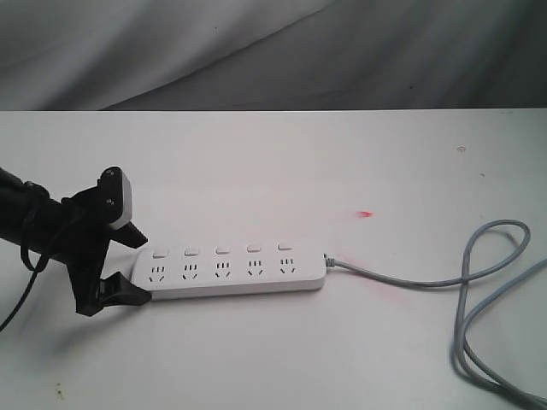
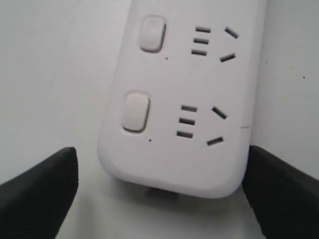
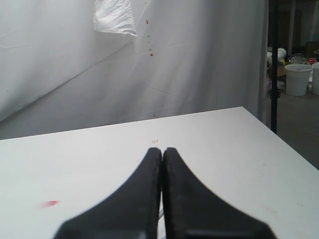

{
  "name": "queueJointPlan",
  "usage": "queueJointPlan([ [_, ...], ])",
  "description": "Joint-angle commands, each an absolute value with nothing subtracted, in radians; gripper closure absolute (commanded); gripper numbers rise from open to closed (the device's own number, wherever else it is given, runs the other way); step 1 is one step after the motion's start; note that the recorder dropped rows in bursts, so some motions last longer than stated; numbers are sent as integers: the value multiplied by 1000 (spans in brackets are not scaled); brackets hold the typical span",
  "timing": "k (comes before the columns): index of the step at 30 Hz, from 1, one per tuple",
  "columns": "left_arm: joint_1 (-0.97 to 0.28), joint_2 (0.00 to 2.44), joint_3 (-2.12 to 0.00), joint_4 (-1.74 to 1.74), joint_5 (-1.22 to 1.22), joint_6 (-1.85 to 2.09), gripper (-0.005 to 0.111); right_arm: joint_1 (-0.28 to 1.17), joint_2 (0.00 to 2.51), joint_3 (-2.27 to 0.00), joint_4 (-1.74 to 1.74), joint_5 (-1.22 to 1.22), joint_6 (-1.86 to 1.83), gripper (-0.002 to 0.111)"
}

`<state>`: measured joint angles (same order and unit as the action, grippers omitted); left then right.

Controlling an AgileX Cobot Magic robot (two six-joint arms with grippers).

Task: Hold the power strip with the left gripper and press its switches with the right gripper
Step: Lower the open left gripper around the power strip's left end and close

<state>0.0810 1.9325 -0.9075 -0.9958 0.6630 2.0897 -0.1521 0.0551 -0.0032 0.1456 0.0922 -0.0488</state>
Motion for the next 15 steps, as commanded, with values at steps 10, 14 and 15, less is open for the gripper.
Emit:
queueJointPlan([
  [10, 82, 1933, -912, -961, 707, 2069, 29, -158, 52, 0, 142, 91, -45, 108],
  [14, 82, 1933, -912, -956, 728, 2069, 46, -158, 52, 0, 142, 91, -45, 108],
  [15, 82, 1933, -912, -956, 730, 2069, 46, -158, 52, 0, 142, 91, -45, 108],
])
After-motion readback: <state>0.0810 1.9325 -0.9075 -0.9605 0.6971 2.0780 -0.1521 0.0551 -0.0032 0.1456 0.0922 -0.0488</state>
